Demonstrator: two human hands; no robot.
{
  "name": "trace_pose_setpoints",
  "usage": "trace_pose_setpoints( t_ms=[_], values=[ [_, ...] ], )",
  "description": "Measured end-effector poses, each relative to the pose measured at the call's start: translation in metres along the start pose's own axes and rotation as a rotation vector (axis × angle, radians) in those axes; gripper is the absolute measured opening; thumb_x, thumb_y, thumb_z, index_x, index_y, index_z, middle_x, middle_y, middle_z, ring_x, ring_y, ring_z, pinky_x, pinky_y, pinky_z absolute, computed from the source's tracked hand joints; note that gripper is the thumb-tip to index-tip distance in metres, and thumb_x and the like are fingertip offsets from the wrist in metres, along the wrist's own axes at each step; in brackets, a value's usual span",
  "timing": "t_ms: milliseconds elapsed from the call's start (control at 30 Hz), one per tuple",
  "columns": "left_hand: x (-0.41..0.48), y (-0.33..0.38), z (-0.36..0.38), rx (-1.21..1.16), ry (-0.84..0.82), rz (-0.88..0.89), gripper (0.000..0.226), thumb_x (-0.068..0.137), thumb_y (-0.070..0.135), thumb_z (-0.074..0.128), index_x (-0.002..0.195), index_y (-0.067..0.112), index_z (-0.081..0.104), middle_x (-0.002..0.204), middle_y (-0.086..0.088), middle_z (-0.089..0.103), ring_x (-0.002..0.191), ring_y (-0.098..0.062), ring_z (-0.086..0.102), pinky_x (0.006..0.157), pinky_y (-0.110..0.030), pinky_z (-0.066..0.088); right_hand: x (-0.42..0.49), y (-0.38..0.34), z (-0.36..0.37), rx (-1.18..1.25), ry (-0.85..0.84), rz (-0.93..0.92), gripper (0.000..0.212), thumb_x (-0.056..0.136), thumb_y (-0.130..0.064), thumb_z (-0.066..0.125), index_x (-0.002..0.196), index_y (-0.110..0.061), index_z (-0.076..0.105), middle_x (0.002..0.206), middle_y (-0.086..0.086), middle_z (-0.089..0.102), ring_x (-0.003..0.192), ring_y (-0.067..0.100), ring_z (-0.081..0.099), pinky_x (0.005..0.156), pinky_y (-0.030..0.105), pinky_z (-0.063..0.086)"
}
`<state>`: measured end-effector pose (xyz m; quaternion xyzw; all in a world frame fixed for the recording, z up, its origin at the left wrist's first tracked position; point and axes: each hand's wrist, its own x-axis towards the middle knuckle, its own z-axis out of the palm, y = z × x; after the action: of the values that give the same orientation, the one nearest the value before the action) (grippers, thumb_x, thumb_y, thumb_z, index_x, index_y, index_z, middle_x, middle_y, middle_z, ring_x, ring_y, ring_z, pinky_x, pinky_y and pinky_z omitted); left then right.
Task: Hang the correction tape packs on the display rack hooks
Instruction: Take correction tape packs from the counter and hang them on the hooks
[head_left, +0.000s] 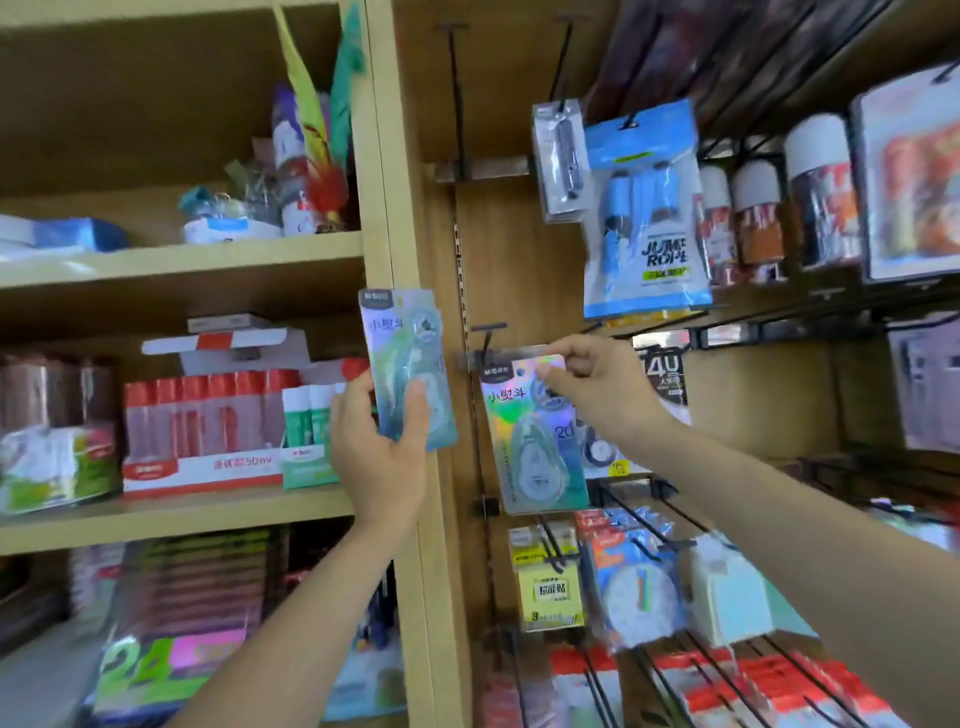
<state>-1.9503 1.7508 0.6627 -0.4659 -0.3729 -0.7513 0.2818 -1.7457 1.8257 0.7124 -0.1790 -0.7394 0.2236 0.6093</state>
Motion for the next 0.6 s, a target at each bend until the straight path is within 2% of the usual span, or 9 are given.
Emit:
trace_pose_setpoints(
  t_ms=[100,167,233,333,467,600],
  values=[
    [-0.004,-0.004,0.009,0.109,0.054,0.147,0.023,0.093,0.037,0.061,0.099,0.015,0.06,0.088,0.011,0.05,0.084,-0.016,0.048,0.073,-0.021,0.031,0.009,0.008,0.016,0.013,0.021,-0.009,0.004,0.092,-0.009,0.068,0.092,-0.013,0.069,0.064,-0.006,0.065,0.05,-0.004,0.055,0.052,0.011,0.043],
    [-0.005,-0.008,0.011,0.15,0.084,0.207,0.027,0.092,0.035,0.062,0.097,0.008,0.062,0.087,0.01,0.049,0.083,-0.01,0.042,0.071,-0.018,0.027,0.014,0.012,0.025,-0.007,0.035,-0.014,0.004,0.092,-0.012,0.068,0.096,-0.011,0.071,0.068,-0.002,0.068,0.056,-0.001,0.058,0.058,0.018,0.047],
    [-0.005,-0.014,0.01,0.158,0.092,0.207,0.028,0.092,0.036,0.062,0.097,0.009,0.062,0.087,0.011,0.05,0.081,-0.011,0.044,0.069,-0.019,0.028,0.021,0.016,0.032,-0.01,0.063,-0.007,0.007,0.092,-0.014,0.069,0.097,-0.012,0.072,0.072,-0.001,0.071,0.062,0.005,0.061,0.062,0.027,0.051],
    [-0.005,-0.019,0.01,0.159,0.082,0.222,0.028,0.093,0.038,0.06,0.098,0.011,0.061,0.086,0.008,0.053,0.079,-0.02,0.052,0.065,-0.024,0.032,0.026,0.02,0.04,-0.012,0.095,-0.013,0.005,0.091,-0.016,0.07,0.091,-0.021,0.069,0.057,-0.016,0.062,0.054,-0.001,0.055,0.056,0.019,0.043],
    [-0.005,-0.023,0.008,0.145,0.064,0.263,0.026,0.093,0.038,0.06,0.101,0.014,0.059,0.086,0.002,0.058,0.079,-0.022,0.053,0.063,-0.028,0.036,0.029,0.02,0.044,0.001,0.109,-0.012,0.006,0.091,-0.016,0.07,0.092,-0.022,0.07,0.07,-0.004,0.069,0.062,0.006,0.061,0.06,0.028,0.05],
    [-0.005,-0.027,0.008,0.161,0.056,0.293,0.028,0.094,0.038,0.06,0.101,0.011,0.058,0.087,0.002,0.058,0.078,-0.024,0.055,0.06,-0.036,0.044,0.033,0.021,0.039,0.039,0.149,-0.024,0.006,0.092,-0.011,0.069,0.096,-0.015,0.071,0.078,0.0,0.071,0.066,0.004,0.062,0.059,0.015,0.046]
  ],
)
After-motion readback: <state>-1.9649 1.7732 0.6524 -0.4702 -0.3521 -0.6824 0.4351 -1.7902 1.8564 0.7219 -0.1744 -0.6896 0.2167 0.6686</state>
